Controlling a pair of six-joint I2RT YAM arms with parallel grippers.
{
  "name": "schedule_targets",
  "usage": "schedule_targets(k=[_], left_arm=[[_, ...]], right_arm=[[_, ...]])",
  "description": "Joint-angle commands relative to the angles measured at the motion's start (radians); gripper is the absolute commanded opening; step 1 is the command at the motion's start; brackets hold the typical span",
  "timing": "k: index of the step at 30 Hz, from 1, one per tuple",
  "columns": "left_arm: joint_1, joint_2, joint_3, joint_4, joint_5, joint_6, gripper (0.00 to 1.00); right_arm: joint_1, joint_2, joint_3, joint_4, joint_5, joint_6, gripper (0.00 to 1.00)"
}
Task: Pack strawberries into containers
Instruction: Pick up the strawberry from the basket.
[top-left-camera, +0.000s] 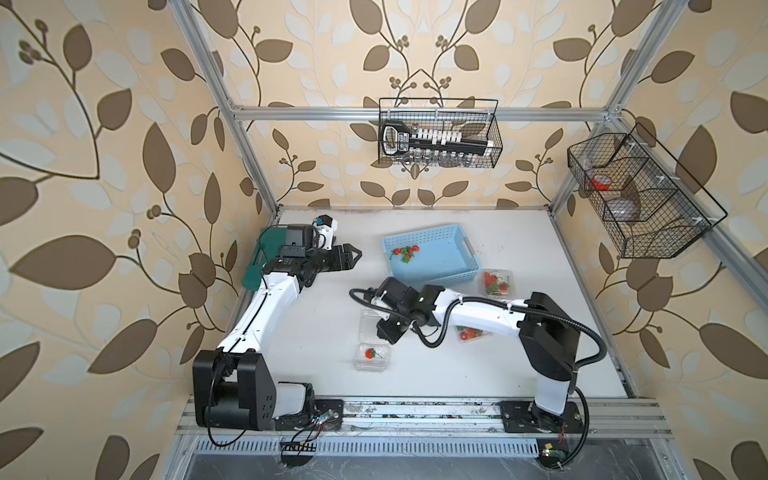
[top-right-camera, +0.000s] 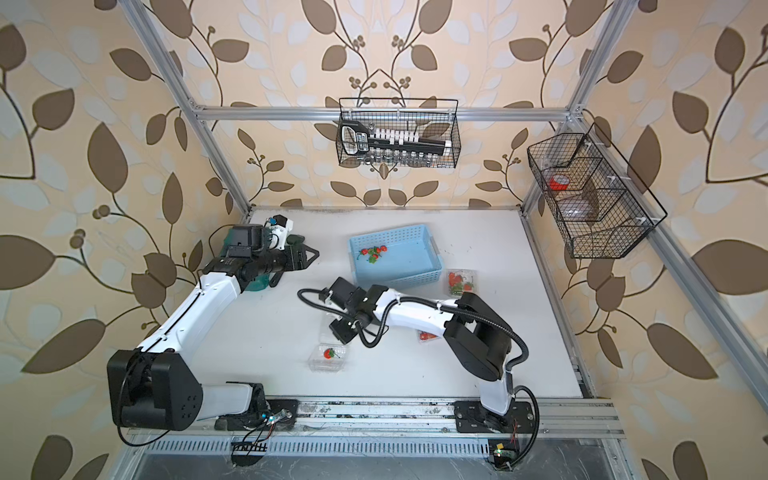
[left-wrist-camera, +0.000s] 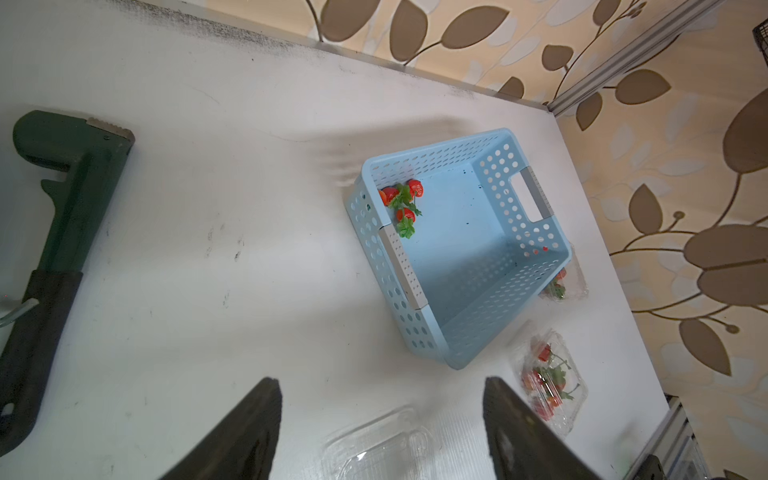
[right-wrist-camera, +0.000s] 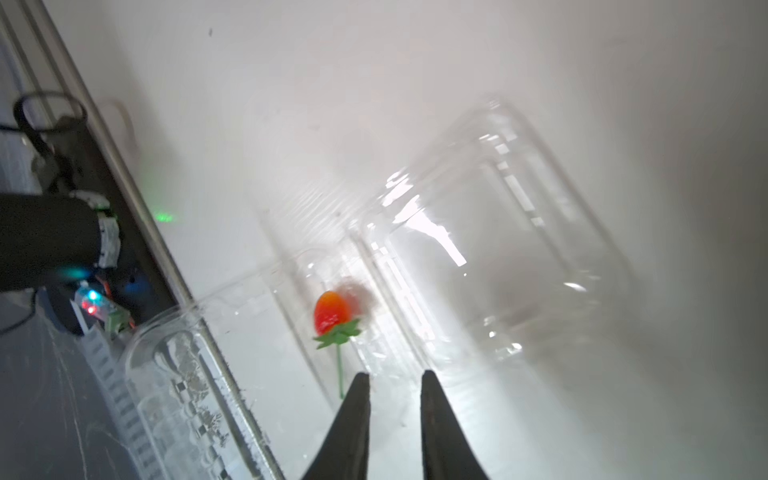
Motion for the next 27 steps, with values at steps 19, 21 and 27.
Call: schedule_targets(k=[19,21,27], left_arm=[[-0.012,0.117,0.164,0.013,0.065,0.016,0.77],[-0.011,0.115,0.14,0.018,0.066,0.024,0.77],[-0.011,0.103,0.115,0.025,0.052,0.033,0.76]], right_arm=[[-0.505,0.368,0.455,0.039,-0.047,0.188,0.39],[-0.503,0.387,0.455,0.069,-0.061,0.218,0.4],[-0.465,0.452,0.494,0.051,-0.041,0.288,0.43]])
